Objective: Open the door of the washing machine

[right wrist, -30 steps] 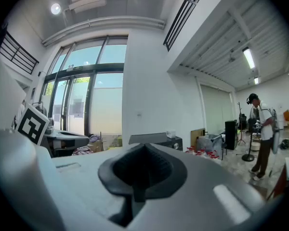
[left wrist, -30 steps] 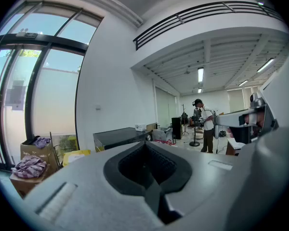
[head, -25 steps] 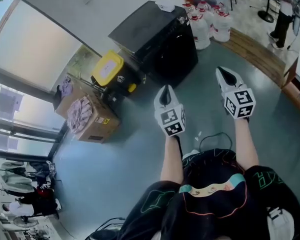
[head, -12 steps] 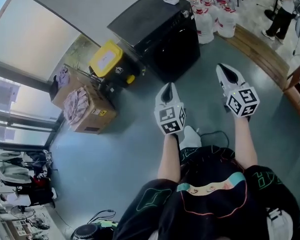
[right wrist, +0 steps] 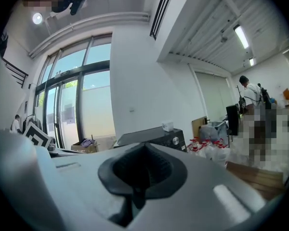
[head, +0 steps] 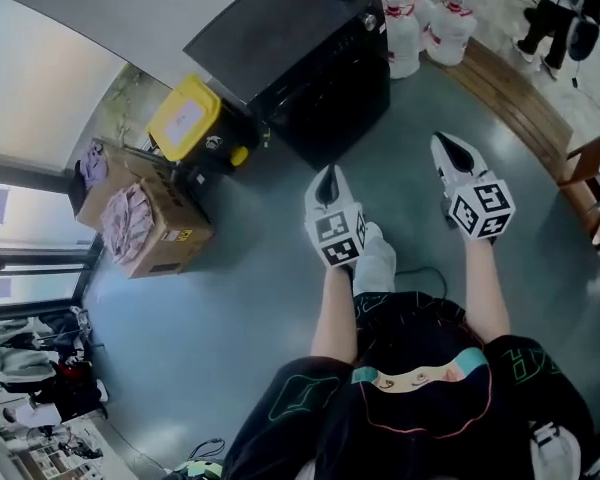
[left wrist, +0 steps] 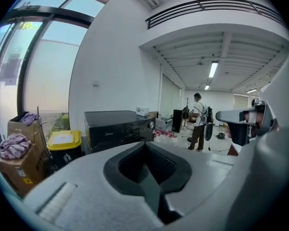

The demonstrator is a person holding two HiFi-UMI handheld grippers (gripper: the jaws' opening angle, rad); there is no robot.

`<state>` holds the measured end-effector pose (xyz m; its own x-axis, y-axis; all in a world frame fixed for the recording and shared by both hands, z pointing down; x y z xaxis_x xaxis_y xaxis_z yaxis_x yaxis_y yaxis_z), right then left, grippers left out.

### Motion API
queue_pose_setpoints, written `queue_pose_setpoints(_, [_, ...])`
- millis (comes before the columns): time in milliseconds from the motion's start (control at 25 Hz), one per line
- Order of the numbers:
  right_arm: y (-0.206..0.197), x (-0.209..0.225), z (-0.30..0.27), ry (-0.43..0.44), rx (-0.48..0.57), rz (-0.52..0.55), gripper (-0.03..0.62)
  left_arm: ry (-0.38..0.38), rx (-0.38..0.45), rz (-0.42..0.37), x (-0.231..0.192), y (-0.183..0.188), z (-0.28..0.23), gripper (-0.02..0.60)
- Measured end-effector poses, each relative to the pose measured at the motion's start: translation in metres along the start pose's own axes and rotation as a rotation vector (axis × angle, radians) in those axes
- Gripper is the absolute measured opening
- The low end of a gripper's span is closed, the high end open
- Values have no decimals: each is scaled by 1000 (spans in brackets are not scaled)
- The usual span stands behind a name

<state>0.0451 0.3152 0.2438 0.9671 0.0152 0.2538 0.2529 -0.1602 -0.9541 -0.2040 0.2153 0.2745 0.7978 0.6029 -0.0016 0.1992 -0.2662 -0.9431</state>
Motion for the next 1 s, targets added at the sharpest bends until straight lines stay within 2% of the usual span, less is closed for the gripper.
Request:
queue_pose_setpoints(200, [1,29,-75,-41,-41,-19,3,-36,-63,-22,-21,5,-91,11])
queue_pose_setpoints(360, [13,45,-124,-54,-40,-16,3,-62,-67,-33,-30,19,-148,11])
queue_pose_setpoints(520, [12,61,-152,-52,-82,-6,3,-69,-90,-21,-33,21,-182,11])
queue_pose_setpoints(680, [19,85,-182,-67,-123,-2,3,-41,-109,-7,-37,25,-206,11])
queue_pose_setpoints(840, [12,95,-226,7,-174,19,3,22,-161,16,-48,14,-229,11])
queue_pose_setpoints(1000, [14,101,-277,141,-237,70,3,108,-189,76,-60,5,-254,11])
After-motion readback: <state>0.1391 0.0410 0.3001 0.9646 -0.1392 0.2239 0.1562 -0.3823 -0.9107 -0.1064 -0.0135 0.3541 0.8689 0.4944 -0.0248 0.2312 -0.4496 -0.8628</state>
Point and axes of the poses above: the fingertips, and each gripper's own axes: z backward along the fingers, x to its right, y out of its top, the point moved 8 cm from there along z, backward along the fingers, and after that the axes turned 5 degrees about -z, right-handed, at the moved point
